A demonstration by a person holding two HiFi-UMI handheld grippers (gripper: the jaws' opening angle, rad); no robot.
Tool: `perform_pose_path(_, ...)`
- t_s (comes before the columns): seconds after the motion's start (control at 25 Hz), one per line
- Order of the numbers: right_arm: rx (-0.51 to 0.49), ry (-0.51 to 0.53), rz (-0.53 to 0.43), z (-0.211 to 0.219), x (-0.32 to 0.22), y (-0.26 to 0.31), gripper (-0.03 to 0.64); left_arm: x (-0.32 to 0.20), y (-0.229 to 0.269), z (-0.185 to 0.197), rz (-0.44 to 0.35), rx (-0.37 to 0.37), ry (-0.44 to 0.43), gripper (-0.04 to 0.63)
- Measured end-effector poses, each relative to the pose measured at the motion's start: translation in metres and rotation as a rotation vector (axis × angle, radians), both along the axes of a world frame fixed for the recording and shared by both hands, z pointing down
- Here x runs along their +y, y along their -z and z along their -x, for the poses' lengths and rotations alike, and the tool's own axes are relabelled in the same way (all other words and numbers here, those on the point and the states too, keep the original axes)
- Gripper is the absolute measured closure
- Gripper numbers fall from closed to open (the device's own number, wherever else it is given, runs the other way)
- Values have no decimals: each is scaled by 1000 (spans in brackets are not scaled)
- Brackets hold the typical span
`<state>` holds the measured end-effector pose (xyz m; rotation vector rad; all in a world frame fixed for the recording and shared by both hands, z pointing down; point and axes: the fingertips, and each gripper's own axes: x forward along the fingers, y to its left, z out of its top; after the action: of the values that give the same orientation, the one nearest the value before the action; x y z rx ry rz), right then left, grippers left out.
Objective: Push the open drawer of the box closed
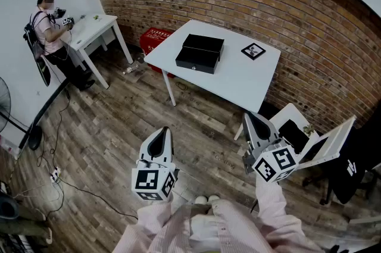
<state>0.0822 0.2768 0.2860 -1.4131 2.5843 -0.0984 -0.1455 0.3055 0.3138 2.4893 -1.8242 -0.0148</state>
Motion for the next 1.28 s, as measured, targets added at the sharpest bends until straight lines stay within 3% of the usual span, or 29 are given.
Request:
perform_pose_path(0.44, -7, -13, 14, -18, 2, -12, 617, 2, -13, -20, 38, 2, -18, 600)
perform_pose_path(0.76, -3, 17, 1, -27, 0, -12, 618, 1, -16, -26, 59, 34, 32, 595)
perform_pose_path(1.12, 9, 65, -1, -35, -8, -19, 617, -4, -18, -47, 60, 36, 41, 383)
perform_pose_path(1.28, 6, 78, -4, -38, -12, -18, 617, -7, -21, -53, 68, 32, 41, 373)
